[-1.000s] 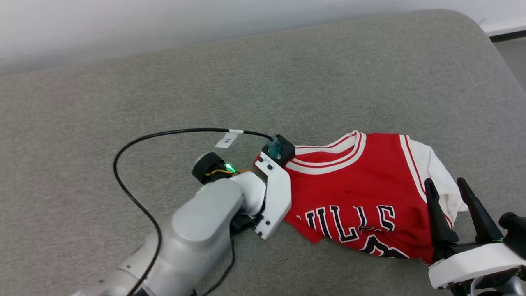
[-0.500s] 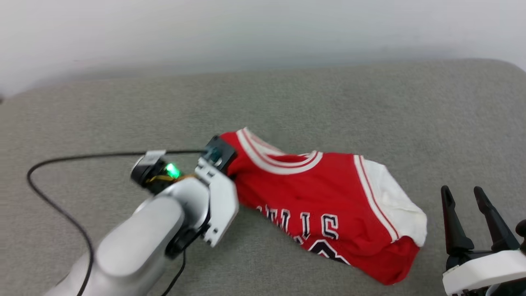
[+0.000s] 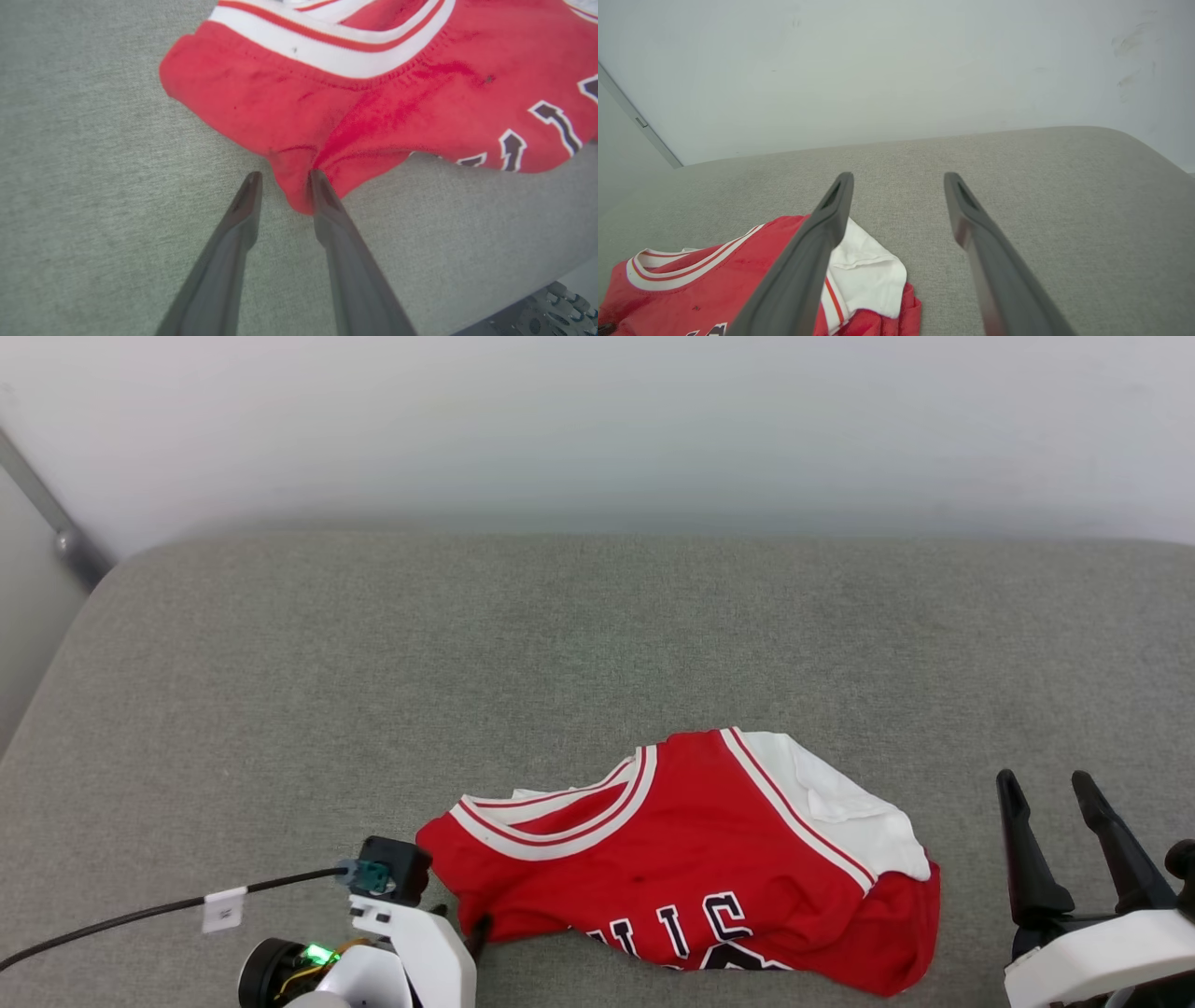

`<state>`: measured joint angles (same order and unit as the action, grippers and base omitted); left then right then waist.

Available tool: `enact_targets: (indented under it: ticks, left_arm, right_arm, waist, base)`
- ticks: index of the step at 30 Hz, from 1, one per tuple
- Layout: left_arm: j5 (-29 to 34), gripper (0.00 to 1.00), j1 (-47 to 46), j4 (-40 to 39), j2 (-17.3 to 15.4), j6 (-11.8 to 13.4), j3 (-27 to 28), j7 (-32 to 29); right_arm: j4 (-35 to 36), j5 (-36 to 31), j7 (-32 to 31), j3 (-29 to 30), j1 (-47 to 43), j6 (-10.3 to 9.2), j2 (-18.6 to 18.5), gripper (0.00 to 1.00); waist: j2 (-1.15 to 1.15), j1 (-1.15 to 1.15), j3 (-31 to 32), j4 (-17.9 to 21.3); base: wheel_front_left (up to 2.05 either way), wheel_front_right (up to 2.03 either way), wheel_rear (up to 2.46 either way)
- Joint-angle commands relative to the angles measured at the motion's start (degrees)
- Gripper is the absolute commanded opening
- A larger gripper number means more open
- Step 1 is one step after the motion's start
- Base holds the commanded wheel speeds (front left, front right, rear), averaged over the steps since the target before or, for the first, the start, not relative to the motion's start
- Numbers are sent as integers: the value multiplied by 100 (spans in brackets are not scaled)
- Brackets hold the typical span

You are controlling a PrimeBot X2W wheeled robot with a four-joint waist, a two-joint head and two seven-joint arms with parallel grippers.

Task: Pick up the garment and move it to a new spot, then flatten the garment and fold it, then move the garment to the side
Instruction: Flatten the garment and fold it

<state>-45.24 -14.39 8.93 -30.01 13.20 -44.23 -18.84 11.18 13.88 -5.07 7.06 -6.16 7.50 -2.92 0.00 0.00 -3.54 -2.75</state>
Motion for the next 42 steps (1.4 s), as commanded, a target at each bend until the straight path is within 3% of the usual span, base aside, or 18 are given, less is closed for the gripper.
enact_targets:
  ticks: [1,8,18,23,27,33,42]
  left_arm:
    - [-39,100,64,4,37,49,74,121]
    - [-102,100,478,-79,280,424,519,1158]
    - [577,100,452,-394,324,737,907,2884]
    - [583,100,542,-425,174,798,984,2884]
    - [444,100,369,-357,-108,533,924,2417]
    - [45,100,-70,-36,-499,-139,778,1348]
    - [-422,100,-559,674,-636,-842,494,140]
  right_arm:
    - [29,-31,-12,1,-63,-3,7,100]
    - [39,-68,-134,-47,-209,-2,7,100]
    - [40,-82,-299,16,-268,-2,7,100]
    - [75,-85,-356,35,-271,-3,7,100]
    - [100,-99,-411,21,-241,-2,7,100]
    - [76,-18,-420,-38,-136,-2,7,100]
    - [-72,124,-299,-140,85,-2,8,100]
  waist:
    - [0,0,41,-8]
    - [0,0,268,-3]
    - [0,0,432,48]
    - [0,0,466,87]
    - [0,0,410,127]
    - [0,0,161,273]
    - [0,0,-374,643]
  base:
    - [0,0,0]
    - [0,0,0]
    - [0,0,0]
    - [0,0,0]
    - [0,0,0]
    - [0,0,0]
    - [0,0,0]
